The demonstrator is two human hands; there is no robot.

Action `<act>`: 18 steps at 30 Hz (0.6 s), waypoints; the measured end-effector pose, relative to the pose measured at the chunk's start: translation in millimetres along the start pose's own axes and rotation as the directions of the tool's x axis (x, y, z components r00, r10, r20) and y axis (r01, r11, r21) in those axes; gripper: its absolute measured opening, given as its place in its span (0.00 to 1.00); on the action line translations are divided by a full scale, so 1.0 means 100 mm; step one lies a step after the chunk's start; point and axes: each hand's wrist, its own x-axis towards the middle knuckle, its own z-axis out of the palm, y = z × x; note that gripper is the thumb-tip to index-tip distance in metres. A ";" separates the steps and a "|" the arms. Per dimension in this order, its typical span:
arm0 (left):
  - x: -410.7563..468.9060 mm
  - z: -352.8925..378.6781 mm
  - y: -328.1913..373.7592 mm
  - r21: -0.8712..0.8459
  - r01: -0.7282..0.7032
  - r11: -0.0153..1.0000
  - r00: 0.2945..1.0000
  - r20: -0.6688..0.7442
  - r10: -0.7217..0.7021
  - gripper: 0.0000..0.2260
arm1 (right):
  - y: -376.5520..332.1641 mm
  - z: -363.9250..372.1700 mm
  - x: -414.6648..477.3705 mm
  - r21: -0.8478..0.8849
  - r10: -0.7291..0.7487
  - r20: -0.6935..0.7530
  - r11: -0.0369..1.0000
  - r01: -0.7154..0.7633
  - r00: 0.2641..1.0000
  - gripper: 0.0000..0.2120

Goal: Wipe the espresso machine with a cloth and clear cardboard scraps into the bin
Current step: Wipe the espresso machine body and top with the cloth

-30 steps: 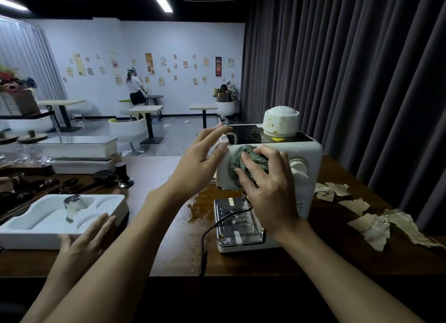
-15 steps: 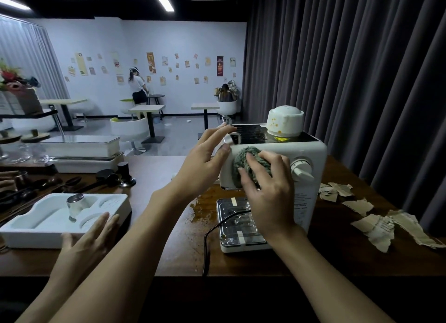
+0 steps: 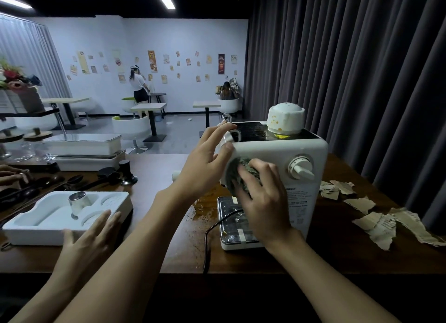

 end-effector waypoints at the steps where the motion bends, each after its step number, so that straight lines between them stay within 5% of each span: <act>1: 0.00 0.00 0.00 0.010 -0.004 1.000 1.000 -0.002 0.004 0.16 | 0.04 -0.02 0.01 0.001 -0.030 0.021 1.000 0.030 0.999 0.13; 6: 0.00 0.01 -0.02 0.014 -0.001 1.000 1.000 -0.004 0.001 0.17 | 0.05 -0.04 -0.01 0.056 0.181 -0.108 0.983 -0.176 0.978 0.12; 12: -0.01 0.02 -0.01 0.043 0.010 0.999 1.000 -0.006 -0.010 0.17 | 0.10 -0.07 -0.09 -0.040 -0.044 0.035 0.998 0.045 0.998 0.11; 18: -0.02 0.01 0.00 -0.006 0.027 1.000 1.000 0.007 -0.027 0.18 | 0.11 -0.08 -0.15 -0.126 0.145 -0.084 0.980 -0.155 0.986 0.12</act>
